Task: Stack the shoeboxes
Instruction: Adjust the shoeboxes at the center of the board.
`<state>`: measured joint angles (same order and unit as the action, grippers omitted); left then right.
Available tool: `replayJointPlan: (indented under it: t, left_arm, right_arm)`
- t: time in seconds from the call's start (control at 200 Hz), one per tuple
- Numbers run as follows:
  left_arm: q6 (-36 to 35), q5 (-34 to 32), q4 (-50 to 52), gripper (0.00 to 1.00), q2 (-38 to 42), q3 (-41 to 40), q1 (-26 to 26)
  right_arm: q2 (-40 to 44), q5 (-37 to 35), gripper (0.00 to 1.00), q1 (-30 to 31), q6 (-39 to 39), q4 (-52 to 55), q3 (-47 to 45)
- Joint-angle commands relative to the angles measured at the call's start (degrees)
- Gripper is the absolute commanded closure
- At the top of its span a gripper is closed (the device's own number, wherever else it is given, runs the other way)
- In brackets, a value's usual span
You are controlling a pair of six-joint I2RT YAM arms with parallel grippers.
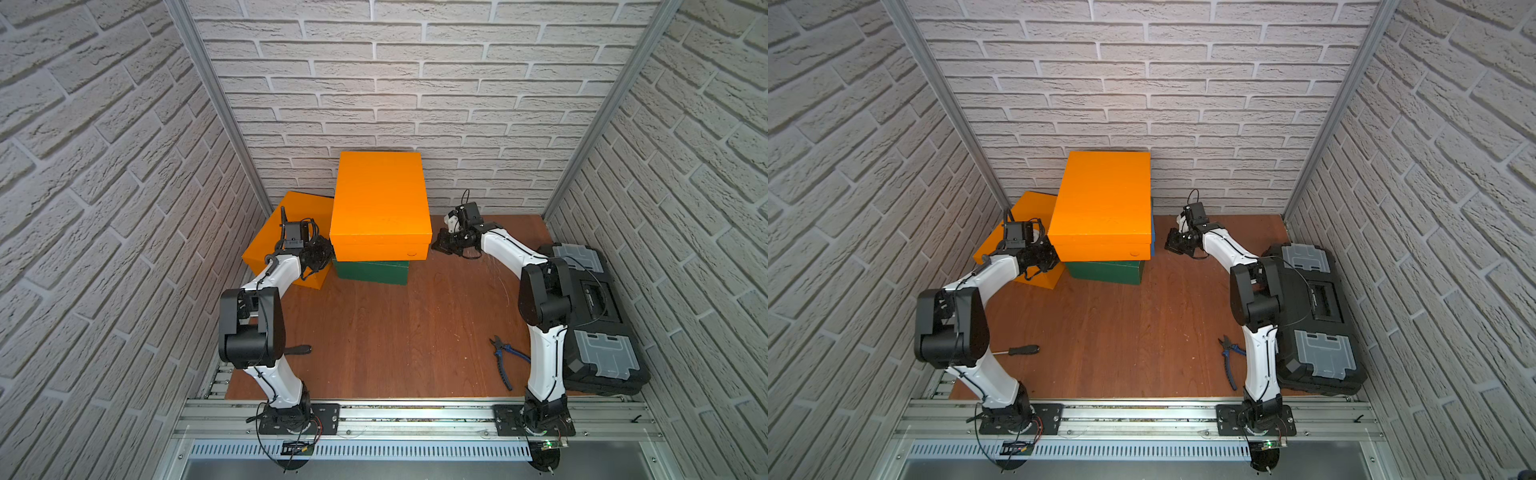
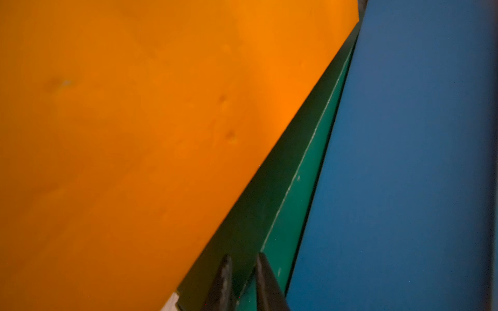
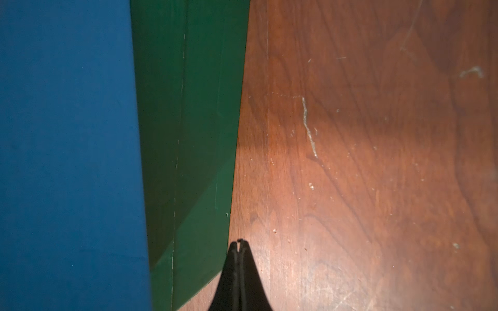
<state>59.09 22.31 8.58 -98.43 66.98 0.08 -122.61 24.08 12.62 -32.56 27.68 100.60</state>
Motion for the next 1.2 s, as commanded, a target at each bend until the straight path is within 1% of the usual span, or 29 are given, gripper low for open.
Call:
replayJointPlan:
  t: [0.0, 0.14, 0.3, 0.6, 0.625, 0.84, 0.96, 1.04, 1.1, 1.195]
  left_arm:
    - [1.75, 0.30, 0.16, 0.82, -1.17, -2.04, -3.57]
    - [3.03, 0.15, -0.89, 0.85, -0.65, -3.37, -6.31]
    - [4.25, -0.63, -2.11, 0.85, 0.74, -5.98, -9.44]
    - [6.82, -1.90, -5.01, 0.85, 4.08, -11.90, -13.95]
    - [6.96, -2.08, -4.98, 0.85, 4.41, -12.32, -14.31]
    - [8.62, -3.23, -6.40, 0.85, 8.37, -17.81, -16.48]
    - [9.54, -3.09, -7.17, 0.85, 10.54, -21.26, -16.71]
    - [9.14, -3.30, -5.83, 0.85, 12.10, -22.12, -16.29]
    - [8.72, -2.80, -4.68, 0.85, 13.15, -22.18, -14.95]
    - [8.42, -1.28, -3.97, 0.85, 14.43, -21.86, -11.12]
  right_arm:
    - [0.30, 1.74, 0.95, 0.90, 0.37, -1.86, 0.09]
    - [2.06, 2.03, 0.95, 1.36, -0.39, -3.77, -2.47]
    - [4.24, 2.29, 0.95, 1.35, -0.75, -5.48, -7.00]
    - [8.88, 6.07, 0.95, 1.47, -4.75, -14.67, -18.63]
    - [11.04, 6.32, 0.95, 1.48, -4.88, -14.91, -19.42]
    - [17.54, 7.26, 0.95, 1.37, -4.80, -15.34, -26.10]
    - [20.30, 8.13, 0.95, 1.12, -3.83, -13.16, -28.17]
    - [21.44, 8.70, 0.95, 0.19, -3.74, -11.53, -29.48]
    - [21.92, 8.73, 0.95, -1.27, -3.34, -10.43, -30.35]
    - [22.32, 7.16, 0.95, -4.09, -1.72, -7.60, -29.63]
